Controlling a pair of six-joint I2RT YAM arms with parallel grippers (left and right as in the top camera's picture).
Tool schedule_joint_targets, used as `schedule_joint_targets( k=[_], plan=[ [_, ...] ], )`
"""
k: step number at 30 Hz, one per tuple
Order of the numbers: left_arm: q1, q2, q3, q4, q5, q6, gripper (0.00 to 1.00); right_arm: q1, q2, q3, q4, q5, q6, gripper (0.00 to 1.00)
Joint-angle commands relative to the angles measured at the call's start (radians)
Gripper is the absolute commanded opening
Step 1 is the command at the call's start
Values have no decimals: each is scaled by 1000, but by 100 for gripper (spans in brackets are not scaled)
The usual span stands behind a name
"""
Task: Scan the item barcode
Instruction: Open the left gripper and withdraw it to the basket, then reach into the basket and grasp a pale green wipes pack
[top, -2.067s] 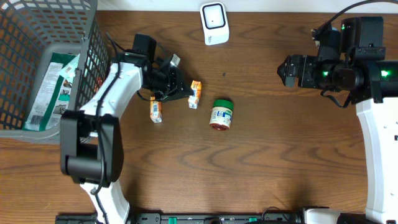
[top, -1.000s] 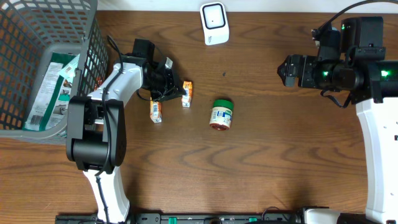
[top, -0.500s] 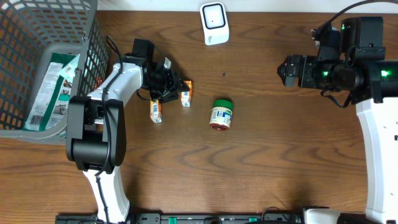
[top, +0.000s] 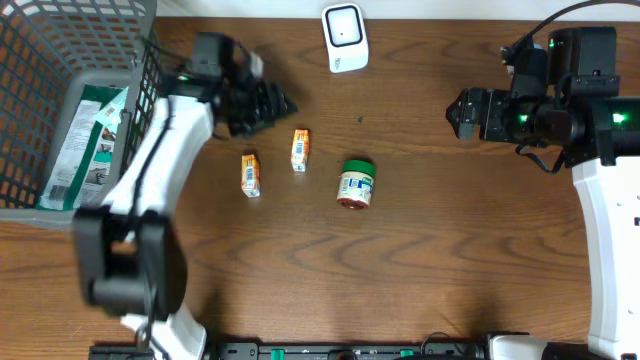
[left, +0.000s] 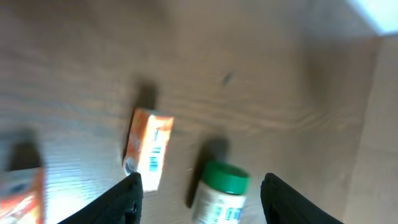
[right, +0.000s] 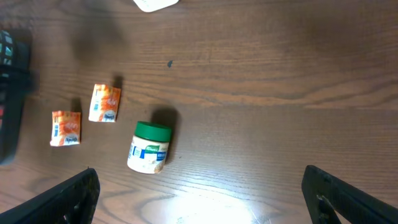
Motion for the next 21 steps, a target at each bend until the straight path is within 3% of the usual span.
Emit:
schedule_joint_targets(
  k=[1, 7, 17, 21],
  plan=[
    [28, -119, 85, -50, -179, -1, 61, 1, 5, 18, 0, -8, -14, 99],
    [157, -237, 210, -161, -326, 29, 66, 1, 5, 18, 0, -8, -14, 99],
    [560, -280, 245, -181, -339, 68, 73, 1, 5, 18, 0, -8, -14, 99],
    [655, -250, 244, -183, -340, 108, 74, 1, 5, 18, 0, -8, -14, 99]
  ],
)
